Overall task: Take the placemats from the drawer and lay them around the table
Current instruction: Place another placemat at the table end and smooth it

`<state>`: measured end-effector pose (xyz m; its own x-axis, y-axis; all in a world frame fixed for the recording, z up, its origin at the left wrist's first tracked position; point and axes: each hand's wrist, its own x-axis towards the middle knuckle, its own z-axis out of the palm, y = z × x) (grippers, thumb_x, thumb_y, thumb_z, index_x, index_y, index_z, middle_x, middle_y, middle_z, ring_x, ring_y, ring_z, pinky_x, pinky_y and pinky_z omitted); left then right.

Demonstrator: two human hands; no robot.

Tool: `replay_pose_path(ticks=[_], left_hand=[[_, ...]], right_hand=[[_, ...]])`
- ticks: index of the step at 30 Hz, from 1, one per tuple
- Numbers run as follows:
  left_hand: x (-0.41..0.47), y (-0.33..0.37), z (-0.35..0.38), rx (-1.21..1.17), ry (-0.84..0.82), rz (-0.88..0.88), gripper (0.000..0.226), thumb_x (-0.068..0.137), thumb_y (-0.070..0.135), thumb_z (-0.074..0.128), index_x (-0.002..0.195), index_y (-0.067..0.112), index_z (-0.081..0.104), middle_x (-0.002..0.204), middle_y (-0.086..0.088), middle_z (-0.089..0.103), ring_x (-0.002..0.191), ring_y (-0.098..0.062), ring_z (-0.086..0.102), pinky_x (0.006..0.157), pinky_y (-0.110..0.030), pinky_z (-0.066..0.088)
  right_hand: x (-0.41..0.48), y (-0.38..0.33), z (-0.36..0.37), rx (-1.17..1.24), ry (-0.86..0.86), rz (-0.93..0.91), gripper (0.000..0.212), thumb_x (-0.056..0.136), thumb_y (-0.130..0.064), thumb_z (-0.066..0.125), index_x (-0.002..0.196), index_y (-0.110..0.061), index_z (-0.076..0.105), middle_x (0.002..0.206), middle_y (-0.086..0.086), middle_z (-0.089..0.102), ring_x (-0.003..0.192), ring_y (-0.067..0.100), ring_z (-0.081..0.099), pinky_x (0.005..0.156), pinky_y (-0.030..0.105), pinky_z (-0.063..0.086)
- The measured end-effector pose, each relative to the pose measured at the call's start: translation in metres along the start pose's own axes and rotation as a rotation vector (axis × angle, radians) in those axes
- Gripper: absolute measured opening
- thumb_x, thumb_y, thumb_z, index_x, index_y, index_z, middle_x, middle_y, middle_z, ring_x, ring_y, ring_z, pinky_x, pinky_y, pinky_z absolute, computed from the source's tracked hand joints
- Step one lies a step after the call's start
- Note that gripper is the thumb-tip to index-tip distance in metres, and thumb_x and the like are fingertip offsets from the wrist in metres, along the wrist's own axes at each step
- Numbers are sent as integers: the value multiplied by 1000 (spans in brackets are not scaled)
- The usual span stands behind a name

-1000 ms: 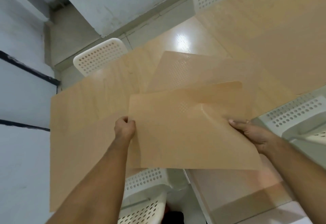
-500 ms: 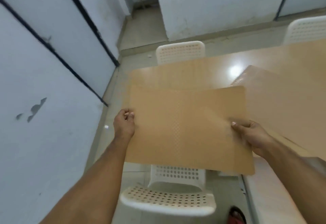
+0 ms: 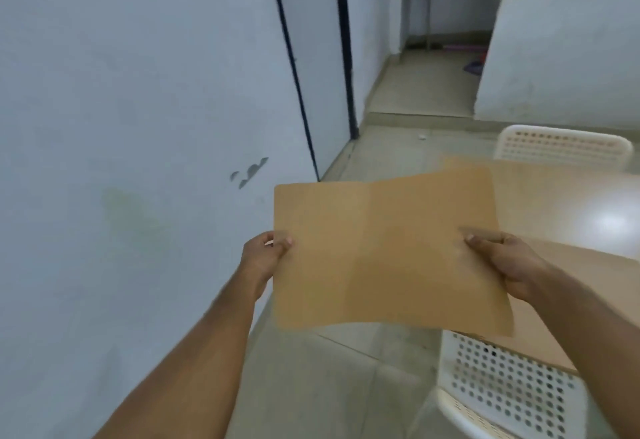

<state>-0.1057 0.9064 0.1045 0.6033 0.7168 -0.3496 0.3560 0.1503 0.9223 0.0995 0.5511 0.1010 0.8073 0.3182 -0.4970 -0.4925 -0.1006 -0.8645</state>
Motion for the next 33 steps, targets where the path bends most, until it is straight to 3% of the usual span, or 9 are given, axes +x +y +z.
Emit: replay_pose_path(ticks=[4,8,13,17,20,25,28,30,33], left_hand=[[58,12,-33,31,105,47,6,95,25,64,98,30,67,105,5,70,92,-17,70,85,-40,58],[132,32,-53,66,211,90,7,97,26,58,98,29,65,105,7,67,90,-15,67,80,-36,58],[241,75,-66,119,286,125,9,98,22,58,105,22,64,97,4,67,69,-7,63,54,-22,47],[328,118,-52,185,240,135,12,97,23,60,108,22,64,111,0,65,82,-11,63,60,-22,46],[393,155,-18,193,170,143,15,96,24,61,111,21,64,112,-1,67,85,-18,67,61,-24,48],[503,214,73,250,52,196,13,98,22,60,110,23,59,93,10,59,66,-2,57,51,-15,42],[572,247,140,269,-57,220,13,95,23,62,107,16,64,96,1,69,68,-12,64,58,-21,51],[619,271,193,298,-150,244,17,95,24,62,109,16,67,104,-4,71,76,-17,66,67,-28,54],[671,322,290,344,-312,315,16,95,23,61,108,15,67,103,-2,69,76,-12,62,63,-24,47]], right_hand=[[48,-18,65,-1,-36,2,15,95,-15,64,108,-12,72,73,3,76,56,13,70,50,29,58],[120,-36,128,29,-75,-2,19,95,-16,64,112,-15,72,83,3,78,63,14,72,55,29,60],[216,-72,187,-40,-124,24,20,96,-22,63,112,-17,73,95,9,78,77,23,73,69,36,61],[275,-112,205,-41,-82,31,22,94,-21,66,114,-13,72,105,15,75,91,32,69,83,43,57],[319,-144,203,-28,-2,10,23,94,-20,67,115,-11,71,104,15,74,86,31,69,82,43,57],[395,-189,177,36,172,-29,23,92,-18,69,113,-9,69,102,14,73,81,29,68,70,37,59],[439,-215,152,70,275,-45,24,92,-19,70,112,-6,68,102,16,73,80,29,69,67,38,61],[464,-231,131,106,356,-67,24,93,-18,68,113,-6,68,105,17,72,83,30,68,70,38,60],[488,-253,95,190,491,-82,24,94,-18,66,116,-8,70,110,18,72,93,32,67,82,40,57]])
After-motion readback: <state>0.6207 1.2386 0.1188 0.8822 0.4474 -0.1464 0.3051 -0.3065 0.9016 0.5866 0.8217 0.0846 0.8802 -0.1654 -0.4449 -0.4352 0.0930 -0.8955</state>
